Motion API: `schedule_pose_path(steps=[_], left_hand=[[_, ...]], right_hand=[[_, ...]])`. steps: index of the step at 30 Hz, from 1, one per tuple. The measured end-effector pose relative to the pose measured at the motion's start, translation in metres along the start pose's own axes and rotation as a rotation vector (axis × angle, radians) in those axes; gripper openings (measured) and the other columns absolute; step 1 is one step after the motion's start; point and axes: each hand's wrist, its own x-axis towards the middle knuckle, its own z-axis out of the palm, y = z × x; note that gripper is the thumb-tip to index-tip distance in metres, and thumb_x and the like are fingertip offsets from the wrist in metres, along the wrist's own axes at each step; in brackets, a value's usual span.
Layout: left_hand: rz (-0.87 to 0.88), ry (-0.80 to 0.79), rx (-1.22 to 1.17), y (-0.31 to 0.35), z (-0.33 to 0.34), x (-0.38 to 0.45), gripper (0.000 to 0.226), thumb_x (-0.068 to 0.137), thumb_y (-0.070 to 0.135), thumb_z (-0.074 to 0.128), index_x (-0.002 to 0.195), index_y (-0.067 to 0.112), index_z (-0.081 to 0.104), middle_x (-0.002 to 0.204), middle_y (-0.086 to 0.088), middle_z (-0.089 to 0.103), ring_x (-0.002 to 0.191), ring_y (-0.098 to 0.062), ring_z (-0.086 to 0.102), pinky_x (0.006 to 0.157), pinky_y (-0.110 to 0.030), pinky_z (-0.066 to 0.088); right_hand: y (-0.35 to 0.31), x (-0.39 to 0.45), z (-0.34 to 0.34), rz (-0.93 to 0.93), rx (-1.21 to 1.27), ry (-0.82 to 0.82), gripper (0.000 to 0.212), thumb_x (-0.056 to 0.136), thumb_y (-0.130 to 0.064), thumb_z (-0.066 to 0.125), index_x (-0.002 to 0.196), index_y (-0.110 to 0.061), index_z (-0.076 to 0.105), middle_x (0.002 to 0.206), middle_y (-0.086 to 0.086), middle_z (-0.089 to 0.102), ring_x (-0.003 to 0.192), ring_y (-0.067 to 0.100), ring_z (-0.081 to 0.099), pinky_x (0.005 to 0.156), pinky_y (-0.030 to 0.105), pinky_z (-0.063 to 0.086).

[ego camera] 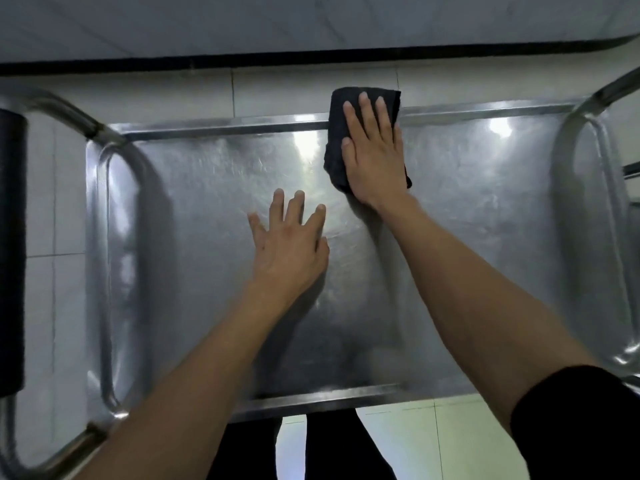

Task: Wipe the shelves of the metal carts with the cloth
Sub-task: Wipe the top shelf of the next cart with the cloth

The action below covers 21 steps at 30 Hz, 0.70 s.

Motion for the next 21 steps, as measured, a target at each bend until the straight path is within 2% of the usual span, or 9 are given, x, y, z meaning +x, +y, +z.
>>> schedule_pose_path(steps=[3, 6, 11, 15, 21], left_hand=[[0.013, 0.004, 0.019, 0.0, 0.003, 0.0, 0.056, 0.099, 0.045, 0.041, 0.151, 0.028, 0.032, 0.164, -0.01, 0.017, 0.152, -0.039, 0.004, 0.111, -0.075, 0.018], [0.019, -0.002, 0.012, -0.001, 0.003, -0.001, 0.057, 0.099, 0.045, 0.041, 0.152, 0.027, 0.031, 0.164, -0.011, 0.014, 0.152, -0.041, 0.002, 0.111, -0.076, 0.016], [0.034, -0.033, 0.029, 0.0, -0.004, -0.001, 0.056, 0.101, 0.043, 0.039, 0.153, 0.026, 0.03, 0.165, -0.012, 0.013, 0.152, -0.042, 0.002, 0.11, -0.077, 0.017], [0.034, -0.045, -0.007, 0.004, -0.004, -0.007, 0.057, 0.102, 0.038, 0.038, 0.156, 0.023, 0.025, 0.167, -0.013, 0.008, 0.153, -0.041, -0.003, 0.112, -0.077, 0.01], [0.258, -0.067, 0.007, 0.057, 0.006, -0.022, 0.055, 0.099, 0.032, 0.045, 0.151, 0.021, 0.034, 0.163, -0.013, 0.015, 0.153, -0.039, 0.002, 0.113, -0.076, 0.011]], right_hand=[[0.006, 0.01, -0.002, -0.02, -0.001, -0.013, 0.059, 0.103, -0.038, 0.02, 0.16, -0.025, 0.014, 0.168, 0.001, 0.006, 0.155, 0.022, -0.001, 0.124, 0.05, 0.007], [0.009, -0.016, 0.0, -0.031, 0.015, -0.026, 0.058, 0.104, -0.038, 0.019, 0.16, -0.023, 0.013, 0.168, 0.002, 0.003, 0.155, 0.022, -0.003, 0.124, 0.051, 0.008], [0.021, -0.13, 0.008, 0.022, 0.053, -0.044, 0.056, 0.106, -0.038, 0.02, 0.16, -0.026, 0.011, 0.168, -0.002, 0.0, 0.154, 0.017, -0.006, 0.124, 0.05, 0.007], [0.022, -0.231, 0.015, 0.085, 0.041, -0.058, 0.056, 0.107, -0.038, 0.02, 0.16, -0.027, 0.007, 0.168, -0.003, -0.004, 0.154, 0.017, -0.009, 0.123, 0.053, 0.011], [0.013, -0.329, 0.02, 0.158, 0.01, -0.053, 0.055, 0.107, -0.037, 0.019, 0.16, -0.025, 0.008, 0.168, -0.002, -0.002, 0.155, 0.021, -0.004, 0.122, 0.053, 0.014]])
